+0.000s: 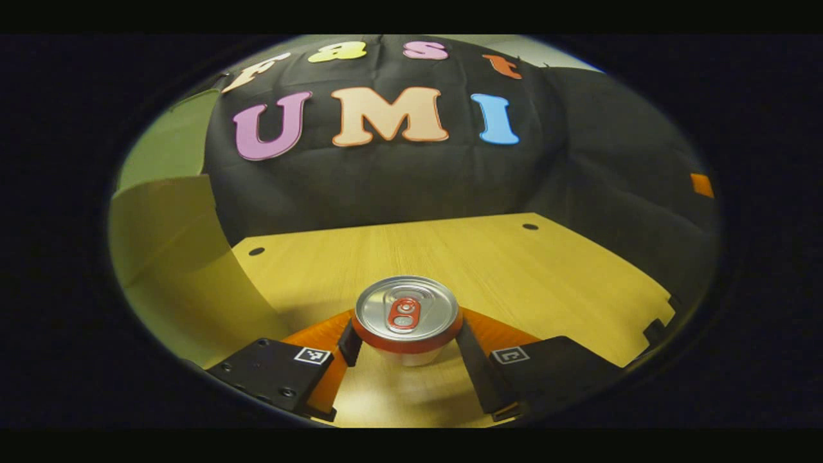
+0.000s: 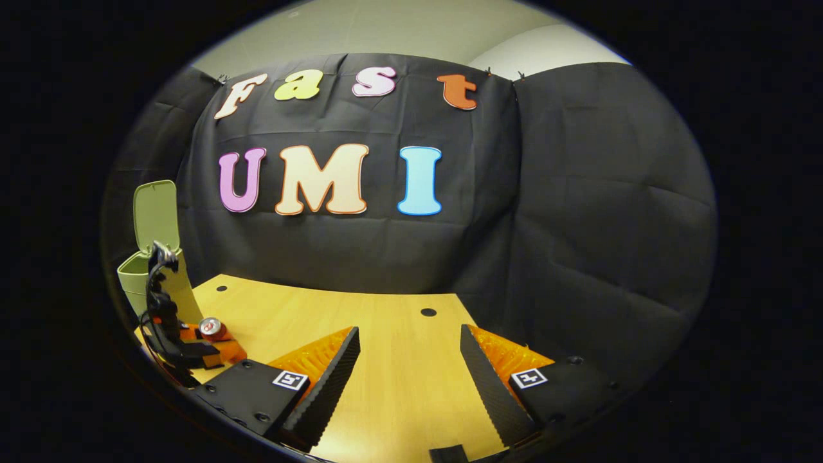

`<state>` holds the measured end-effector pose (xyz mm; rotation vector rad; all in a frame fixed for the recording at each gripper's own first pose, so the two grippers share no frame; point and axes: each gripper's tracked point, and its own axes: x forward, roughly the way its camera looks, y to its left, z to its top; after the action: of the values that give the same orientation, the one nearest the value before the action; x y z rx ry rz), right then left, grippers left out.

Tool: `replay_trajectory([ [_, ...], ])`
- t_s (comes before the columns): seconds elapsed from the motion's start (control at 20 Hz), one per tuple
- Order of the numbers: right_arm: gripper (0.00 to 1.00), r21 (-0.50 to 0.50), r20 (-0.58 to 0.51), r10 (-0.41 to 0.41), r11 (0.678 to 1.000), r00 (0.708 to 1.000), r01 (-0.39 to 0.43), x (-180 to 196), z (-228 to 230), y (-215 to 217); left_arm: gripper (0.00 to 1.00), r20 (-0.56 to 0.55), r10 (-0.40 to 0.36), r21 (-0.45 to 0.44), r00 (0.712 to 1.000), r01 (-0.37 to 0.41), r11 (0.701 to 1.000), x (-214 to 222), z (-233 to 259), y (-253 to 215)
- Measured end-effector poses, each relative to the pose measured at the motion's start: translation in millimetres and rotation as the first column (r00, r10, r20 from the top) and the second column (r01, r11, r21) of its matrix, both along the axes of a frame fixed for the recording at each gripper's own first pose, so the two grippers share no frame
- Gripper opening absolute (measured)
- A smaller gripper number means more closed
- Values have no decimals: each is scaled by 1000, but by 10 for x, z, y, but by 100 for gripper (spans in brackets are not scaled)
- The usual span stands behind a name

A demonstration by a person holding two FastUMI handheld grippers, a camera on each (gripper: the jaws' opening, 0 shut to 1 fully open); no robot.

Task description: Press the lid of the desktop garbage bin to open it, pick up the crumpled paper on the desktop and throw it into the bin, then pick up the pop can on the desktop and drop it into the bin, and finally close the garbage bin lid.

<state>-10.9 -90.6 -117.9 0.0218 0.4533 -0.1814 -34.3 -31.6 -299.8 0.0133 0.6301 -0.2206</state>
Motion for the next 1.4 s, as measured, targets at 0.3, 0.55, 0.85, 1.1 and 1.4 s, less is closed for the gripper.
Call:
replay_trajectory([
  [0.3,99,45,27,55,997,998,-56,184,-28,220,75,164,77,-48,983,-70,996,437,943,178],
  [0.55,98,89,43,123,988,992,-126,366,-45,479,75,276,134,-65,952,-120,991,630,1642,428],
  [0.85,98,133,63,202,969,977,-209,646,-76,771,74,419,236,-8,877,-256,967,663,2275,1168],
  [1.1,99,160,81,257,950,963,-267,815,-63,1031,75,394,337,38,855,-382,923,417,2114,1765],
  [1.4,99,181,88,304,931,948,-316,887,-28,1302,78,364,441,35,821,-485,874,155,1883,2203],
])
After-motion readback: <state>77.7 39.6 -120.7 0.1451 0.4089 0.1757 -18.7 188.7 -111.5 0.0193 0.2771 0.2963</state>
